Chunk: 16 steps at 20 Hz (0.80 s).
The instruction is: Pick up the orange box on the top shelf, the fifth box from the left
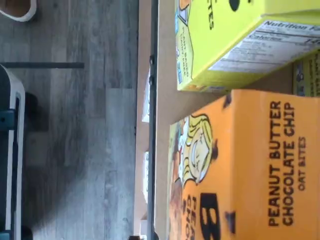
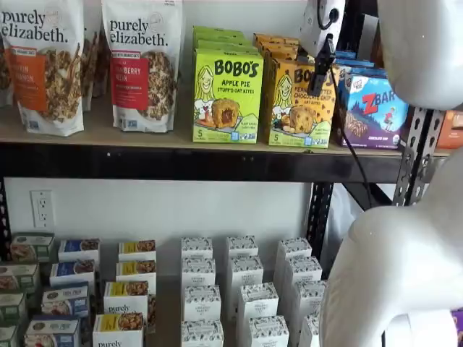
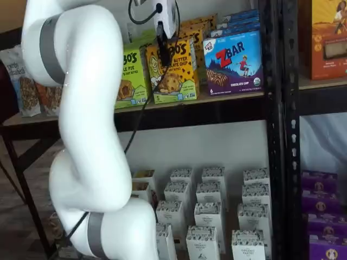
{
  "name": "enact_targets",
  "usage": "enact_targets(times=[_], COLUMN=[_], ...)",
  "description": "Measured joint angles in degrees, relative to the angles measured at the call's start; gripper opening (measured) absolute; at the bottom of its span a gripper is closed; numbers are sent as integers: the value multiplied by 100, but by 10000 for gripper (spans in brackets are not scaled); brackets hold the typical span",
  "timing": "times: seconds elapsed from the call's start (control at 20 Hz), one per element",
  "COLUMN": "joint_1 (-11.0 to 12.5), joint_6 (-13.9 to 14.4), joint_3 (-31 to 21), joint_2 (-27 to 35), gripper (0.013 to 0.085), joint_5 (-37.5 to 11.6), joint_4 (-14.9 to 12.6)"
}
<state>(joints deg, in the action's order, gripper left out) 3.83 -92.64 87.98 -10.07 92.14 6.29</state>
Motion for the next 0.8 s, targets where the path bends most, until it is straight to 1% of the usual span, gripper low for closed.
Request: enact_targets(times=[0.15,0.2,0.25,0.3,0.35,0.4,0.45,0.5,0.55,0.6,0.65,0.7,0.75,0.8], joint_1=[9,12,15,17,18,19,20,22,24,27,29,31,33,35], joint_6=[-11,-15,-19,-22,-23,-25,-26,-27,-28,-30,-31,-33,-34,-35], joint_3=[-102,-164,-203,-230,-242,-247,-248,-250,-250,-250,-250,-246,-242,-241], joint_2=[-61,-100,-124,-141,-148,-150,-150,-151,-151,-152,-152,-152,-152,-152], gripper=[850,810,810,770,770,730,730,690,690,650,650,610,610,570], joint_5=[-123,-204,-255,-286,-298,-298,-294,-292,-291,-289,-288,-284,-282,-283], joint_4=[32,39,49,56,57,60,61,67,71,78,82,86,89,92])
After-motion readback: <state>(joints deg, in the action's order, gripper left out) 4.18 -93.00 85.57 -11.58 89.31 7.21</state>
